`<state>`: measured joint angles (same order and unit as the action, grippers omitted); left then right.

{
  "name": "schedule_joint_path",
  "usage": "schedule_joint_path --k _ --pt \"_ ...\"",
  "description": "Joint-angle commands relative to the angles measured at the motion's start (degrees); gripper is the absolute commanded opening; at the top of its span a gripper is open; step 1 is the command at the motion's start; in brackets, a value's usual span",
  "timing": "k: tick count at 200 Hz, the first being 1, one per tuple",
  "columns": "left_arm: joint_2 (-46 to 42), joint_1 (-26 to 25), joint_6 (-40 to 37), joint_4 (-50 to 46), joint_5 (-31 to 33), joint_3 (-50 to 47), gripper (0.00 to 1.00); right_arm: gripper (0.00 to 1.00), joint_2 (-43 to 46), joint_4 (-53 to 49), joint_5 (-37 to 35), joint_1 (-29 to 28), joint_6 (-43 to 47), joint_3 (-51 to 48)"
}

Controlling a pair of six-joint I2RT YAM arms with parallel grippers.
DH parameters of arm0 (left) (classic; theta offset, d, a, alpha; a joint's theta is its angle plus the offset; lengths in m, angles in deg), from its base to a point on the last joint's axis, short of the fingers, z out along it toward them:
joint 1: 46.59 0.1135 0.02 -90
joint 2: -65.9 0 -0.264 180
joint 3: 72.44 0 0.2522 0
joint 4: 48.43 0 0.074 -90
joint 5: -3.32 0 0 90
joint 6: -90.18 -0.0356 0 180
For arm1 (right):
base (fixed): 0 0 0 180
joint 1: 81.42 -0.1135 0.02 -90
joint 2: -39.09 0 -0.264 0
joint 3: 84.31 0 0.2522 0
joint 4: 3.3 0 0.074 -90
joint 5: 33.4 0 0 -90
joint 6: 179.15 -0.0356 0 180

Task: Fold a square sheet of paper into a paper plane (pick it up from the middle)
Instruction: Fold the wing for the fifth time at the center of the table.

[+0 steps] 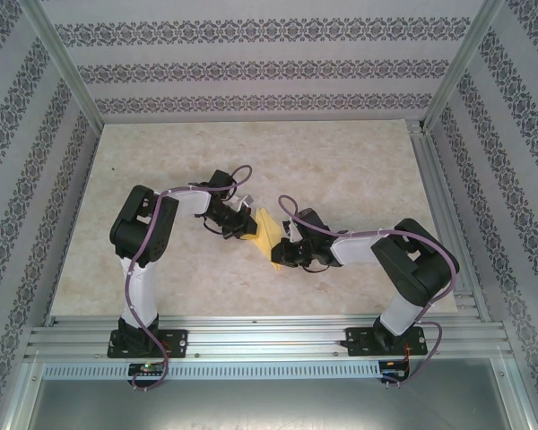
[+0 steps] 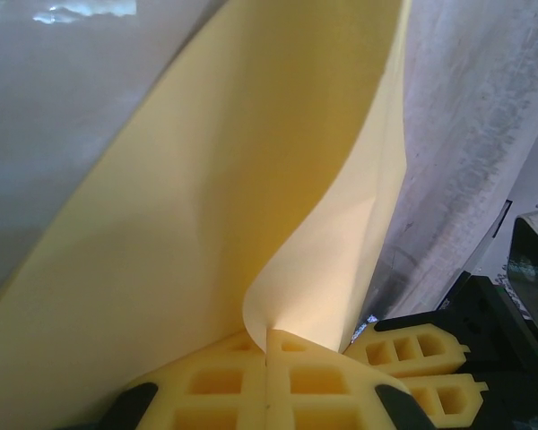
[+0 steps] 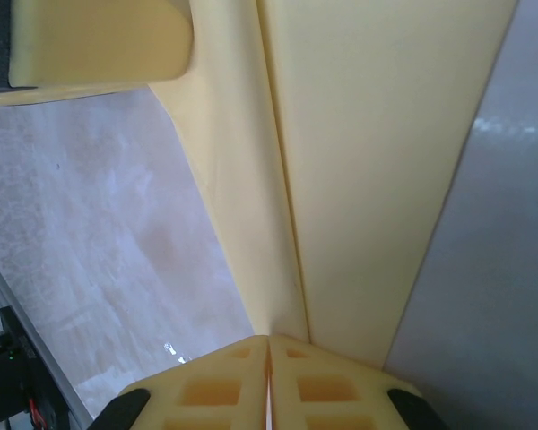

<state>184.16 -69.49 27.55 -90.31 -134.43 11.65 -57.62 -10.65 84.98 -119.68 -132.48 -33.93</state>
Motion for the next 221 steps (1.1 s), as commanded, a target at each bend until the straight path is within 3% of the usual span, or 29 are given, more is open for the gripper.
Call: schedule_joint_path --k 1,221 --pt "2.5 0.8 -1.6 -1.8 3.6 0.5 0.00 0.09 -1.2 -8.5 0.2 -1.3 0.9 -3.4" --pt "4.2 1.1 -1.1 -1.4 2.6 0.1 0.00 0.07 4.8 -20.8 1.5 -4.8 5.5 -5.9"
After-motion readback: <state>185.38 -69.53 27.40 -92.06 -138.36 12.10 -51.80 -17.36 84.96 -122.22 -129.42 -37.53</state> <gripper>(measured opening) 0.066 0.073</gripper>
